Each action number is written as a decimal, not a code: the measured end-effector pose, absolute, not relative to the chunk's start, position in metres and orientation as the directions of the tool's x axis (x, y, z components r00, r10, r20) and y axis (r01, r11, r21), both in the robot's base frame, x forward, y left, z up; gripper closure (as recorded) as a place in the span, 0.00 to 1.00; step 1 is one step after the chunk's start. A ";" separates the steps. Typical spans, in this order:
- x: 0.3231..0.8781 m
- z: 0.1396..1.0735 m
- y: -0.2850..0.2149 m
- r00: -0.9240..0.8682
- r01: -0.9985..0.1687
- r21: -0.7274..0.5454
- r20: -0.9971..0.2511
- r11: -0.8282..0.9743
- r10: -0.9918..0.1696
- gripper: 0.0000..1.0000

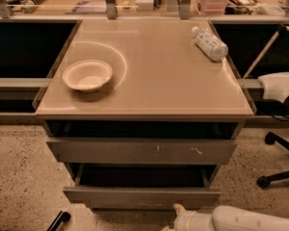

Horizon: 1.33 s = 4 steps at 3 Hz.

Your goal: Close middle drawer

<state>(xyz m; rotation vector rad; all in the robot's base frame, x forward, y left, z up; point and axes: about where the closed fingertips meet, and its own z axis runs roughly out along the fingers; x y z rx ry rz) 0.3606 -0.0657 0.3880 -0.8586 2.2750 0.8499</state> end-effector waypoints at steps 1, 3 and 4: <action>0.392 0.392 -0.055 -0.630 -0.720 0.358 -0.697 0.595 -0.343 0.00; 0.448 0.411 -0.039 -0.601 -0.717 0.347 -0.748 0.605 -0.283 0.00; 0.447 0.413 -0.037 -0.596 -0.717 0.346 -0.755 0.605 -0.274 0.00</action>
Offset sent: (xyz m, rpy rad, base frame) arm 0.2375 0.0630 0.0735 0.1931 -0.2376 -0.1535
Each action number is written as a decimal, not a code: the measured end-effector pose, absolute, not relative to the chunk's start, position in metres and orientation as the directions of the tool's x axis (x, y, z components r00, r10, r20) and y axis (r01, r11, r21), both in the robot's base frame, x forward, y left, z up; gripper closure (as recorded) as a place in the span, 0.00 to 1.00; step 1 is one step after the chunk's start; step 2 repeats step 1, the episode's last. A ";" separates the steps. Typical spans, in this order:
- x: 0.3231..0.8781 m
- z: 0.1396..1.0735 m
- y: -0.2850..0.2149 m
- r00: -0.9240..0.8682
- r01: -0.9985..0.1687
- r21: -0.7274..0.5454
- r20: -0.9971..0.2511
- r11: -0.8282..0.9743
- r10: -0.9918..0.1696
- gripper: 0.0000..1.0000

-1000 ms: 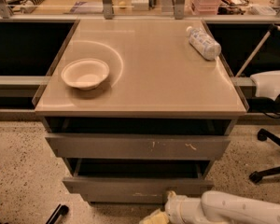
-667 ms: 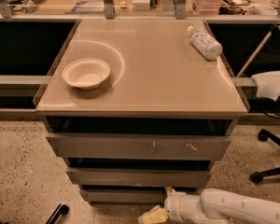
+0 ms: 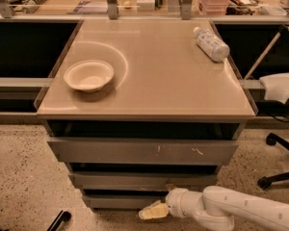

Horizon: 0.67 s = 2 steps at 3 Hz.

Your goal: Close middle drawer

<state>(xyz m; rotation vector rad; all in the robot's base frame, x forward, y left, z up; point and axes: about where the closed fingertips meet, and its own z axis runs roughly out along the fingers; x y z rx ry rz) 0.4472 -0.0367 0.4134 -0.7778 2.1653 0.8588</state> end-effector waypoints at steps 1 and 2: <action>0.444 0.413 -0.037 -0.596 -0.717 0.346 -0.755 0.605 -0.274 0.00; 0.444 0.413 -0.037 -0.596 -0.717 0.346 -0.755 0.605 -0.274 0.00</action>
Offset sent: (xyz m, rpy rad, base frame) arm 0.0000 0.0000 0.0000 0.0000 0.0000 0.0000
